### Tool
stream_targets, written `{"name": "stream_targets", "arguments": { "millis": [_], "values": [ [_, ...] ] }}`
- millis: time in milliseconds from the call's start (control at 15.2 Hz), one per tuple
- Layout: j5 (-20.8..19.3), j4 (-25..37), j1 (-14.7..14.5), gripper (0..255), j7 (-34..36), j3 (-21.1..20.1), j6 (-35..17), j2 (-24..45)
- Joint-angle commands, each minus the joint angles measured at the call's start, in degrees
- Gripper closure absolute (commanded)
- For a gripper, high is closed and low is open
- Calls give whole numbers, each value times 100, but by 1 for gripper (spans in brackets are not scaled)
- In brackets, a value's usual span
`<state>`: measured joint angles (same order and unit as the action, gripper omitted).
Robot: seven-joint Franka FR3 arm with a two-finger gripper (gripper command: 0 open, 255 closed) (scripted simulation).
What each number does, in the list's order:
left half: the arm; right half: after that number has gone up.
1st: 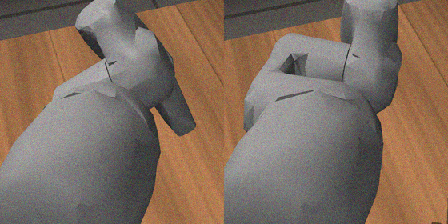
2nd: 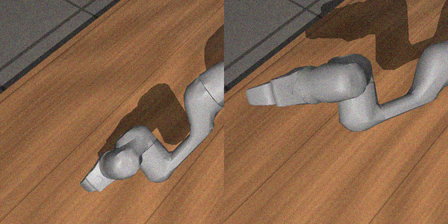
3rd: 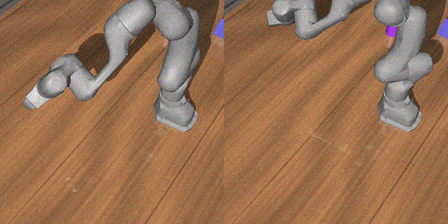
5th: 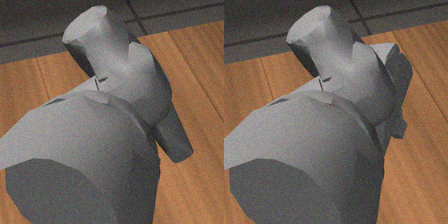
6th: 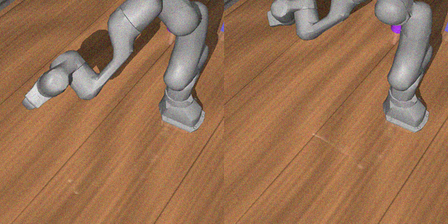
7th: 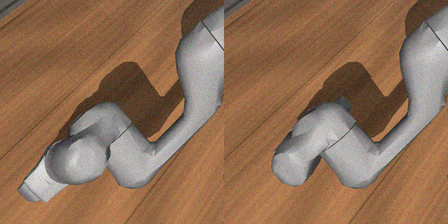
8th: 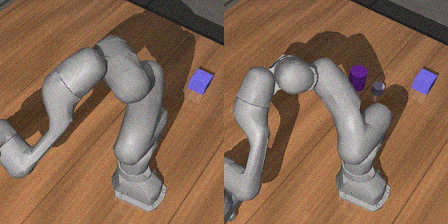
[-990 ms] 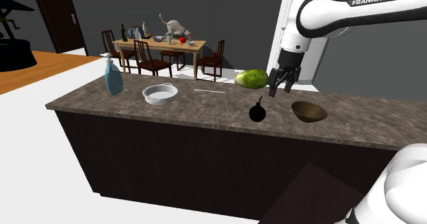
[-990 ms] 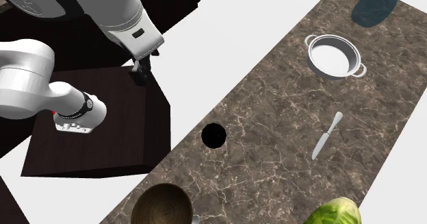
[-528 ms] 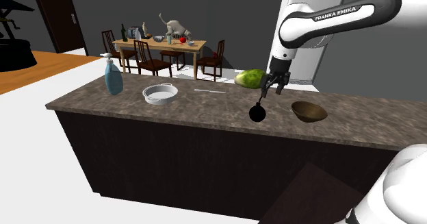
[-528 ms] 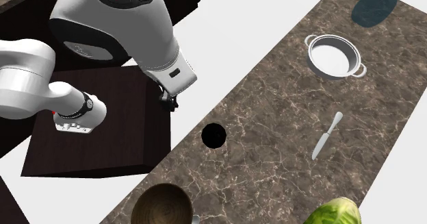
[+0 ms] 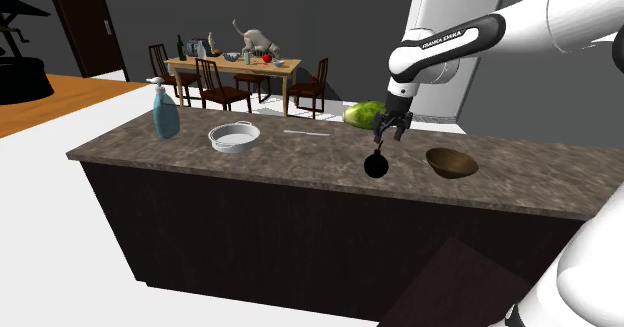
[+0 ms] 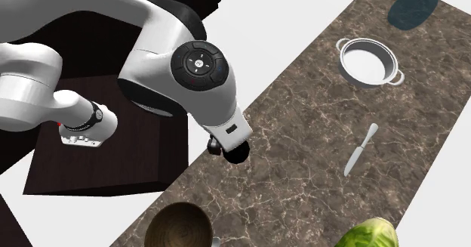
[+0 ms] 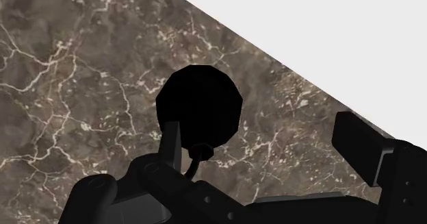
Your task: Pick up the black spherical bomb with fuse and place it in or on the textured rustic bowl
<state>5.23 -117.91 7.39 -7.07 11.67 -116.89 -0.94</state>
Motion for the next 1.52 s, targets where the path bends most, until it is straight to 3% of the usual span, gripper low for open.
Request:
{"name": "stream_targets", "arguments": {
  "millis": [0,198,726,1188,1254,1452],
  "values": [
    [133,241,73,0,-137,78,-130,394],
    [326,654,191,0,-307,150,-211,931],
    [433,361,181,0,-377,110,-737,1173],
    [434,362,182,0,-377,110,-737,1174],
    [434,362,182,255,-377,110,-737,1174],
    [434,362,182,255,-377,110,-737,1174]
  ]
}}
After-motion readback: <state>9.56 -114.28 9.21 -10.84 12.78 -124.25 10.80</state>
